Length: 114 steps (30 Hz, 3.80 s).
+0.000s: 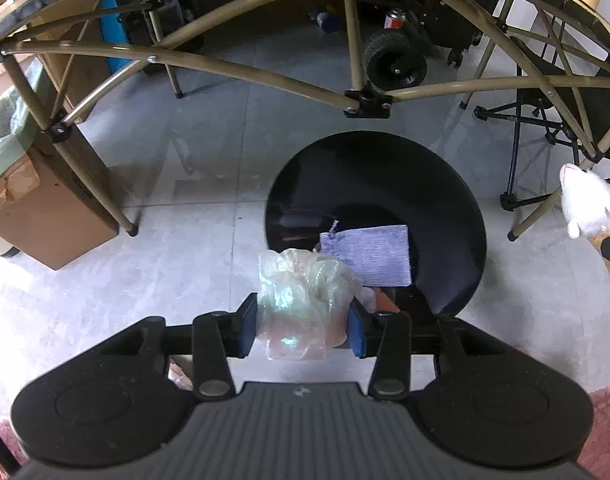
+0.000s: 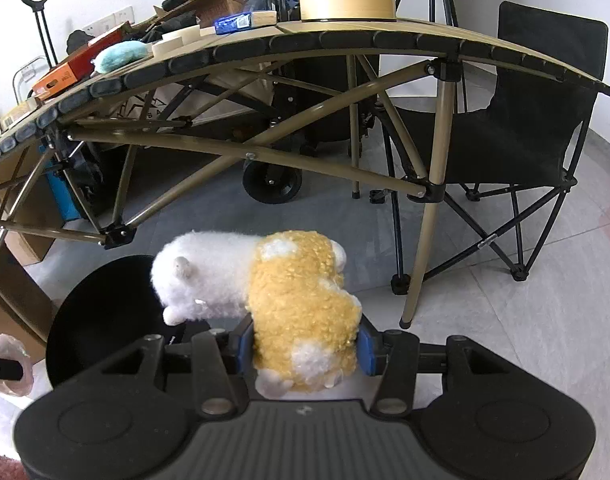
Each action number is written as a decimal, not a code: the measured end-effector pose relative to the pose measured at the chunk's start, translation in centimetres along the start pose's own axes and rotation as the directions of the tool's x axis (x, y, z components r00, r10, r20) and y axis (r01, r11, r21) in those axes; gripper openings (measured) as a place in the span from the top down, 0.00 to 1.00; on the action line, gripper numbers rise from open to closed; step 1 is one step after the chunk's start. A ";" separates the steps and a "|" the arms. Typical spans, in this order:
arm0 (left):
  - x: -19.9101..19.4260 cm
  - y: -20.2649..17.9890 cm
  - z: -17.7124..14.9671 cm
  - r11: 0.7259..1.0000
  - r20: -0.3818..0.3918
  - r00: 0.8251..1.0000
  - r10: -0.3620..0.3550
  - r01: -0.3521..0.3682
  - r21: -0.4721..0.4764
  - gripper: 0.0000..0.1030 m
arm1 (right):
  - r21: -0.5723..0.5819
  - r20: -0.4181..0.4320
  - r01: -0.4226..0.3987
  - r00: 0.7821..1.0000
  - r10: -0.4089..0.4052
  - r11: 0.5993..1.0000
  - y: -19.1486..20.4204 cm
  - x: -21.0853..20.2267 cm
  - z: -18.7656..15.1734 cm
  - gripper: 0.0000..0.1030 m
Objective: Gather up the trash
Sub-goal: 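Carry the plastic bag and plush toy down toward the black bin with both grippers, then open the left gripper over the bin to drop the plastic bag, then move the right gripper holding the plush toy over the bin opening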
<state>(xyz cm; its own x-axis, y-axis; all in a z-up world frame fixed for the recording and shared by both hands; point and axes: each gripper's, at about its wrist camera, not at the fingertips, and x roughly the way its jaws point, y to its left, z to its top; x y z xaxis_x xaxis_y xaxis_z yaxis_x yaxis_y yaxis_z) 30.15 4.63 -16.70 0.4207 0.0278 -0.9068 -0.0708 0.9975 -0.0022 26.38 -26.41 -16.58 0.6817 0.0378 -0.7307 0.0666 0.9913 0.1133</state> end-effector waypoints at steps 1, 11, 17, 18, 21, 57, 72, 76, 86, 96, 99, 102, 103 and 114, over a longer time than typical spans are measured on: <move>0.1 -0.2 0.2 1.000 -0.003 1.000 -0.005 0.005 0.000 0.57 | 0.000 0.001 0.002 1.000 -0.002 1.000 0.0 0.1 0.1 0.54; 1.1 -3.0 2.2 0.999 -0.014 0.999 -0.033 0.033 -0.002 0.57 | 0.015 -0.003 0.003 1.000 -0.003 1.000 -0.7 0.9 0.2 0.54; 1.6 -4.5 3.0 0.999 -0.027 0.999 -0.044 0.044 -0.003 0.57 | 0.021 -0.006 0.012 1.000 -0.012 1.000 -1.1 1.3 0.2 0.54; 1.7 -4.7 3.2 0.999 -0.028 0.999 -0.046 0.046 -0.005 0.57 | 0.023 -0.006 0.016 1.000 -0.016 1.000 -1.1 1.3 0.1 0.54; 1.8 -5.2 3.7 0.998 -0.027 0.998 -0.054 0.054 -0.013 0.57 | 0.032 -0.005 0.027 1.000 -0.027 0.999 -1.4 1.5 0.0 0.54; 3.5 -7.5 5.4 0.997 -0.105 0.992 -0.064 0.059 -0.051 0.00 | 0.021 -0.031 0.044 0.999 -0.043 0.999 -1.8 2.3 -0.1 0.54; 3.3 -7.4 5.2 0.997 -0.106 0.992 -0.067 0.062 -0.048 0.00 | 0.015 -0.028 0.039 0.999 -0.039 0.999 -1.7 2.1 -0.1 0.54; 3.0 -7.3 5.1 0.997 -0.104 0.992 -0.070 0.066 -0.042 0.00 | 0.010 -0.023 0.035 0.999 -0.035 0.999 -1.5 1.8 -0.1 0.54; 2.3 -5.5 4.4 0.998 -0.091 0.995 -0.049 0.046 -0.041 0.00 | -0.023 -0.005 0.015 1.000 -0.015 1.000 0.4 -0.1 0.1 0.54; 0.9 -1.8 3.4 0.997 -0.072 0.997 -0.036 0.031 -0.075 0.00 | -0.079 0.001 -0.011 1.000 0.011 0.997 3.6 -1.7 0.1 0.54; 0.5 -0.5 3.1 0.995 -0.066 0.997 -0.032 0.026 -0.093 0.00 | -0.101 -0.007 -0.023 1.000 0.022 0.995 4.8 -1.8 0.0 0.54; 0.2 0.9 2.8 0.994 -0.061 0.998 -0.023 0.016 -0.111 0.00 | -0.123 -0.020 -0.039 0.999 0.037 0.992 6.2 -1.8 0.0 0.54; 0.1 1.3 2.7 0.993 -0.061 0.998 -0.021 0.013 -0.118 0.00 | -0.129 -0.024 -0.044 0.999 0.041 0.991 6.6 -1.8 0.0 0.54; -1.0 6.7 1.5 0.979 -0.034 0.999 0.000 -0.007 -0.203 0.00 | -0.198 -0.087 -0.100 0.993 0.084 0.975 12.2 -0.8 0.2 0.54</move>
<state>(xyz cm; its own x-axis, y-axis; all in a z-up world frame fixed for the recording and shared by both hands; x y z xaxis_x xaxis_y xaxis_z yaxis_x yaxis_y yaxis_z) 30.66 11.35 -15.18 0.3898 0.0252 -0.9205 -0.2560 0.9632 -0.0820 26.77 -14.35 -14.45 0.6190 0.1314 -0.7743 -0.1476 0.9878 0.0497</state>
